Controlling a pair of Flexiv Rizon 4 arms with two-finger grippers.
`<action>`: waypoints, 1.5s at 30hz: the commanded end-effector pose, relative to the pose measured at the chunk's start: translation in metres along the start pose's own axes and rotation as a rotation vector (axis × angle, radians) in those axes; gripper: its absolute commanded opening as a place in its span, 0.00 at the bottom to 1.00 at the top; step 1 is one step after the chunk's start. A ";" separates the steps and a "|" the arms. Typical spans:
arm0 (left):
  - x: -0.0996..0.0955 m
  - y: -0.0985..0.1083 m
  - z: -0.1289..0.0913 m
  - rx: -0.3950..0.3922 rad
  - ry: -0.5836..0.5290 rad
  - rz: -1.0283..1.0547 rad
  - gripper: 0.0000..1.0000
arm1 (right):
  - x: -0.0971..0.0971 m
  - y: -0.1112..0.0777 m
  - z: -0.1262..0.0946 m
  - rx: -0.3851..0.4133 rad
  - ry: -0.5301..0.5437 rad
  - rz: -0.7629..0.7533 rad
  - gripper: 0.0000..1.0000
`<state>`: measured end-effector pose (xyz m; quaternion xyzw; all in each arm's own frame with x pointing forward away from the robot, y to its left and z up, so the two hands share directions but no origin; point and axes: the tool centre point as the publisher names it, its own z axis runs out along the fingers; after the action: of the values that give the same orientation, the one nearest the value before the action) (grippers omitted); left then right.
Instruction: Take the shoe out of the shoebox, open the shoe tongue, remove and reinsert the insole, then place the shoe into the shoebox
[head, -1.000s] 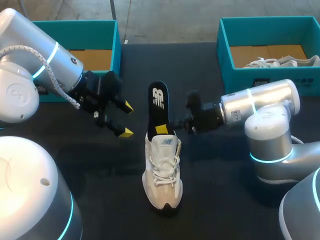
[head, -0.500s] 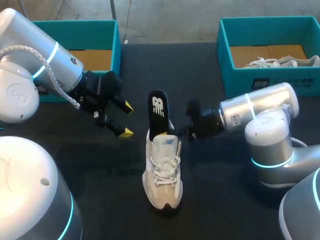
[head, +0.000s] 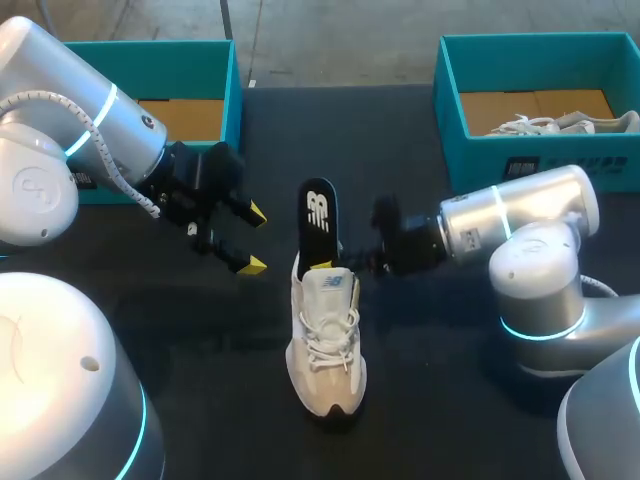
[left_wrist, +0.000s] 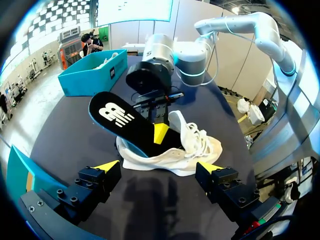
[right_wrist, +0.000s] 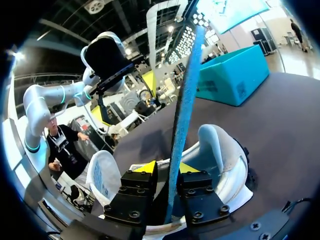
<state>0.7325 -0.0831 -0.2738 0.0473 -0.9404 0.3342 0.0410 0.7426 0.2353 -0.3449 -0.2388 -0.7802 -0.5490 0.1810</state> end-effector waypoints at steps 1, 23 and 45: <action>0.001 0.000 0.000 -0.003 -0.001 0.000 1.00 | 0.003 0.004 -0.001 0.002 -0.007 -0.003 0.29; 0.001 0.000 0.000 -0.003 -0.001 0.000 1.00 | 0.002 -0.010 -0.001 0.058 0.019 0.038 0.00; 0.001 0.000 0.000 -0.003 -0.001 0.000 1.00 | -0.006 0.018 -0.003 0.055 0.000 -0.036 0.32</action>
<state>0.7325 -0.0832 -0.2739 0.0473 -0.9404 0.3343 0.0409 0.7525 0.2327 -0.3319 -0.2212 -0.7978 -0.5328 0.1752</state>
